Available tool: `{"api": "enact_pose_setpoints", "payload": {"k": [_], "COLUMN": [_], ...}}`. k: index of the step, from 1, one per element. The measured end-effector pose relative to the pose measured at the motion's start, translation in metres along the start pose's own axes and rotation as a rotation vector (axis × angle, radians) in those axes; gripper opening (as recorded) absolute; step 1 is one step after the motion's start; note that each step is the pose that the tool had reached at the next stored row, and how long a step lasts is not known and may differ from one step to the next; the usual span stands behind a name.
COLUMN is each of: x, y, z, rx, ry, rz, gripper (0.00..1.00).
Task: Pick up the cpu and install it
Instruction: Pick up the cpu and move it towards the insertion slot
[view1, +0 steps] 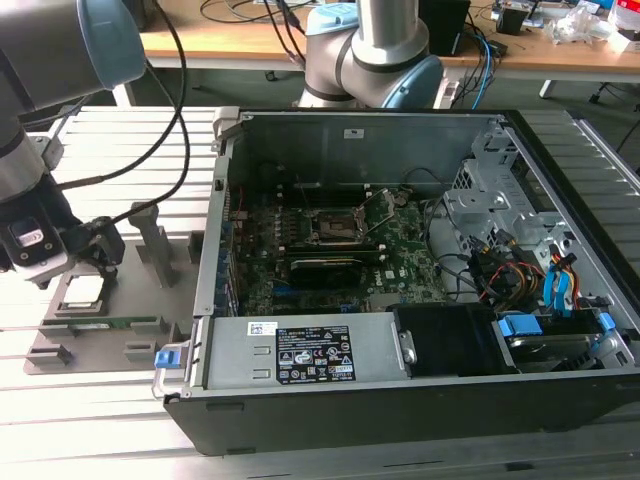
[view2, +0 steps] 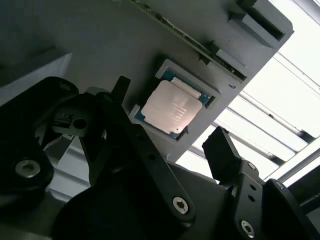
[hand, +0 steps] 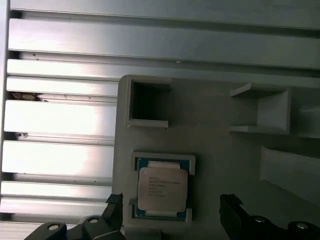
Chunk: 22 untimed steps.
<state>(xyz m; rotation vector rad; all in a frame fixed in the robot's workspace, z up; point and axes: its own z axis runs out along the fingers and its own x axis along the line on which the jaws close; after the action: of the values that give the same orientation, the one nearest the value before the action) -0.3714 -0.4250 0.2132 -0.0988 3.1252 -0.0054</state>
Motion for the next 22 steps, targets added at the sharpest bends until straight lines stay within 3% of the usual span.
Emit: {"api": "enact_pose_setpoints", "payload": {"k": [9,14,16,22], "x": [0.0009,0.0009,0.0009,0.0019], "y": [0.0001,0.0001,0.0001,0.0002], "z": [0.0190,0.0202,0.0202,0.0234], "rx": [0.0006,0.0007,0.0007,-0.0026], "ry": [0.0001,0.0001,0.0001,-0.0002], "rz": [-0.005,-0.005,-0.005,-0.005], "gripper": [0.86,0.86,0.77,0.77]}}
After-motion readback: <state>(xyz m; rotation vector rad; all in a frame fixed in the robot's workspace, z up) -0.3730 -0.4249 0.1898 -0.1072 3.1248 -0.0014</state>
